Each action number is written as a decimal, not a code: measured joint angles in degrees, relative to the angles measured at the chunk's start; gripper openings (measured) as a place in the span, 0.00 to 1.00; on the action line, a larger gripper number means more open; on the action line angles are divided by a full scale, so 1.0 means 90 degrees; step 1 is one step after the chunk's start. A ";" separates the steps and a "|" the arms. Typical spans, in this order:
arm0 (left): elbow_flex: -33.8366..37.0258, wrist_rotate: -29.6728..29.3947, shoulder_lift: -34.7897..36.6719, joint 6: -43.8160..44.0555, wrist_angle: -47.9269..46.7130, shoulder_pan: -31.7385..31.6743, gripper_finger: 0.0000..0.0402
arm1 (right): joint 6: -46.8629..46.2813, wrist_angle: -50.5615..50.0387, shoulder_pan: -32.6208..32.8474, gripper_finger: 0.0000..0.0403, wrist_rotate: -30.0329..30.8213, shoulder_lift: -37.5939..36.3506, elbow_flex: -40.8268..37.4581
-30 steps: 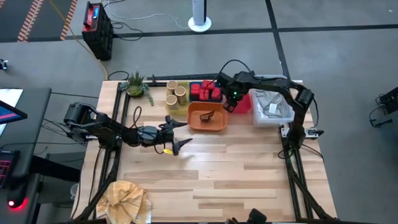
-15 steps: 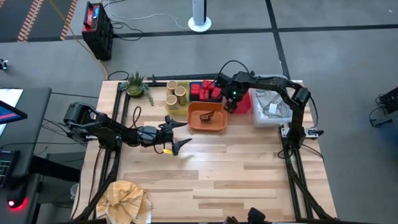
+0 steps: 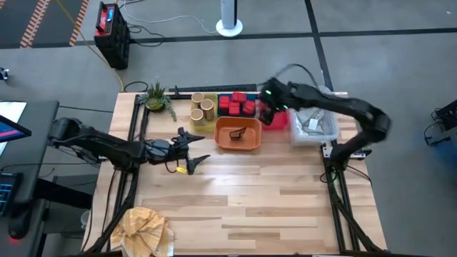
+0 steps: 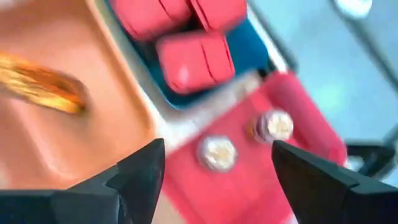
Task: Sort spices by type
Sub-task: Return to Home Position
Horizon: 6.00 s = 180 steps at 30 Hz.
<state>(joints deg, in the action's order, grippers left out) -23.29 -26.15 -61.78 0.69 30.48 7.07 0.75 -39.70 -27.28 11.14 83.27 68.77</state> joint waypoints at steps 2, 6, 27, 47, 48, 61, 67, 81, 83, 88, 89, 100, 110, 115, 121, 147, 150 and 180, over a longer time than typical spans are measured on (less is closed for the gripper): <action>0.0000 -0.0334 0.0377 -0.0007 -0.0386 0.0185 0.88 | -0.0202 0.0788 0.0366 0.79 -0.0012 -0.0763 -0.0746; 0.0120 -0.1080 0.0965 -0.0189 -0.0822 0.0710 0.88 | -0.0795 0.2059 0.1269 0.79 -0.0031 -0.2035 -0.2143; 0.1956 -0.0634 0.4175 -0.0137 -0.1235 0.1280 0.78 | -0.1974 0.3212 0.5051 0.77 0.3350 -0.4786 -0.4438; 0.2081 -0.0823 0.6164 -0.0098 -0.3069 0.1256 0.67 | -0.1473 0.4625 0.5527 0.72 0.2757 -0.7291 -0.6564; 0.2081 -0.0823 0.6164 -0.0121 -0.3088 0.1229 0.66 | -0.1380 0.4725 0.5431 0.71 0.2603 -0.7440 -0.6656; 0.2081 -0.0113 0.6164 -0.0307 -0.2956 0.0246 0.53 | -0.0843 0.4422 0.3360 0.71 0.0081 -0.8943 -0.7057; 0.2111 -0.0084 0.6164 -0.0321 -0.2985 0.0124 0.49 | -0.0844 0.4153 0.2442 0.71 -0.0737 -0.9249 -0.7057; 0.2485 -0.0243 0.6767 -0.0301 -0.2844 0.0166 0.37 | -0.0704 0.4048 0.2322 0.71 -0.0794 -0.9246 -0.7052; 0.2489 -0.0243 0.6759 -0.0330 -0.2844 0.0175 0.36 | -0.0569 0.4060 0.2389 0.71 -0.0746 -0.9246 -0.7074; 0.2494 -0.0267 0.6759 -0.0333 -0.2852 0.0175 0.36 | -0.0596 0.4113 0.2404 0.71 -0.0729 -0.9243 -0.7079; 0.2494 -0.0267 0.6759 -0.0335 -0.2857 0.0175 0.36 | -0.0596 0.4110 0.2404 0.71 -0.0729 -0.9243 -0.7079; 0.2504 -0.0273 0.6759 -0.0341 -0.2887 0.0175 0.36 | -0.0582 0.4094 0.2404 0.71 -0.0721 -0.9243 -0.7079; 0.2506 -0.0277 0.6759 -0.0341 -0.2895 0.0175 0.36 | -0.0582 0.4092 0.2404 0.71 -0.0719 -0.9243 -0.7079; 0.2506 -0.0279 0.6759 -0.0342 -0.2898 0.0175 0.36 | -0.0582 0.4092 0.2404 0.71 -0.0719 -0.9243 -0.7079; 0.2506 -0.0279 0.6759 -0.0342 -0.2900 0.0175 0.36 | -0.0582 0.4092 0.2404 0.71 -0.0716 -0.9243 -0.7079; 0.2506 -0.0282 0.6759 -0.0340 -0.2900 0.0175 0.36 | -0.0582 0.4092 0.2404 0.71 -0.0714 -0.9243 -0.7079; 0.2506 -0.0282 0.6759 -0.0342 -0.2902 0.0175 0.36 | -0.0582 0.4092 0.2404 0.71 -0.0714 -0.9243 -0.7079; 0.2509 -0.0282 0.6759 -0.0340 -0.2900 0.0175 0.36 | -0.0582 0.4092 0.2404 0.71 -0.0712 -0.9243 -0.7079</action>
<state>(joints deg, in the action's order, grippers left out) -0.71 -28.69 -0.95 -2.37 4.38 8.64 -4.49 -2.87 -5.65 4.73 0.08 5.06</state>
